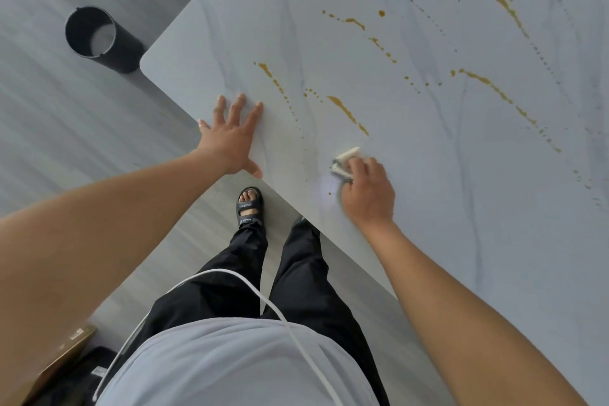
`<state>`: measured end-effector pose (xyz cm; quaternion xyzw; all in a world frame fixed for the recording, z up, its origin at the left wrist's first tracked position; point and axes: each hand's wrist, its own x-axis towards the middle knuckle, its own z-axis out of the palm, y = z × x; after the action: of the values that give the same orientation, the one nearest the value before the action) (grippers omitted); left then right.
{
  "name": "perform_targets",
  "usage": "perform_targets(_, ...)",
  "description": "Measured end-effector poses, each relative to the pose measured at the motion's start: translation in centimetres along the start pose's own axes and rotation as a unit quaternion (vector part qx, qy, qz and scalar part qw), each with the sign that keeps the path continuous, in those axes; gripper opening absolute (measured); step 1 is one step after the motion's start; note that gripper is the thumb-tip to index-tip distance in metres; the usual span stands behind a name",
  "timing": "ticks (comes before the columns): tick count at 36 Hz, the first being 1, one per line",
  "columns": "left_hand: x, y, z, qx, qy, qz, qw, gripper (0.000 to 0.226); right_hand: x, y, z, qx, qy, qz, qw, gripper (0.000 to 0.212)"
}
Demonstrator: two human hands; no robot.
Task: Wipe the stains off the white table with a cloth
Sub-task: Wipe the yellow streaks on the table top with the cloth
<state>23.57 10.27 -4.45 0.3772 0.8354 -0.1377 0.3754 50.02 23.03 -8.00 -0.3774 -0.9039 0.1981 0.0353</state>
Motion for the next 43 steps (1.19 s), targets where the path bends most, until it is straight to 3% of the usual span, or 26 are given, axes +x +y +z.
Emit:
perform_targets(3, 0.0, -0.1, 0.0, 0.000, -0.001, 0.004, 1.000, 0.150, -1.0, 0.0, 0.5, -0.014, -0.079, -0.138, 0.987, 0.035)
perform_targets(5, 0.1, -0.1, 0.0, -0.002, 0.000, 0.005, 1.000, 0.150, -0.7, 0.5, 0.3, -0.015, -0.090, -0.141, 0.986, 0.034)
perform_targets(8, 0.1, -0.2, 0.0, -0.003, 0.000, 0.004, 1.000, 0.150, -0.1, 0.8, 0.1, 0.004, -0.040, -0.022, 0.999, 0.024)
perform_targets(11, 0.2, -0.1, 0.0, -0.004, -0.003, 0.004, 1.000, 0.150, -0.5, -0.3, 0.3, 0.024, 0.011, 0.092, 0.995, 0.031)
perform_targets(14, 0.2, -0.1, 0.0, -0.004, -0.003, 0.004, 1.000, 0.150, -2.2, -1.7, 1.1, -0.002, -0.006, -0.006, 1.000, 0.027)
perform_targets(17, 0.1, -0.1, 0.0, 0.000, -0.001, 0.005, 1.000, 0.149, -3.9, -2.1, 1.9, -0.009, -0.087, -0.141, 0.986, 0.033)
perform_targets(19, 0.1, -0.1, 0.0, 0.001, 0.001, 0.006, 1.000, 0.149, -3.7, -1.8, 1.8, -0.010, -0.119, -0.165, 0.979, 0.033)
perform_targets(22, 0.0, -0.1, 0.0, 0.004, 0.001, 0.005, 1.000, 0.150, -2.3, -1.1, 1.2, -0.014, -0.095, -0.094, 0.991, 0.031)
perform_targets(25, 0.0, -0.2, 0.0, 0.001, 0.000, 0.006, 1.000, 0.150, -1.3, -0.8, 0.8, -0.008, -0.013, 0.042, 0.999, 0.022)
perform_targets(27, 0.0, -0.2, 0.0, 0.002, 0.000, 0.008, 1.000, 0.149, -1.5, -1.3, 0.9, -0.011, 0.020, 0.078, 0.997, 0.027)
perform_targets(35, 0.0, -0.5, 0.1, 0.007, 0.007, 0.015, 1.000, 0.148, -6.0, -4.6, 2.9, -0.018, -0.023, -0.023, 0.999, 0.027)
perform_targets(43, 0.0, -0.8, 0.2, 0.011, 0.005, 0.031, 0.999, 0.146, -8.7, -8.0, 3.6, 0.005, -0.028, 0.024, 0.999, 0.038)
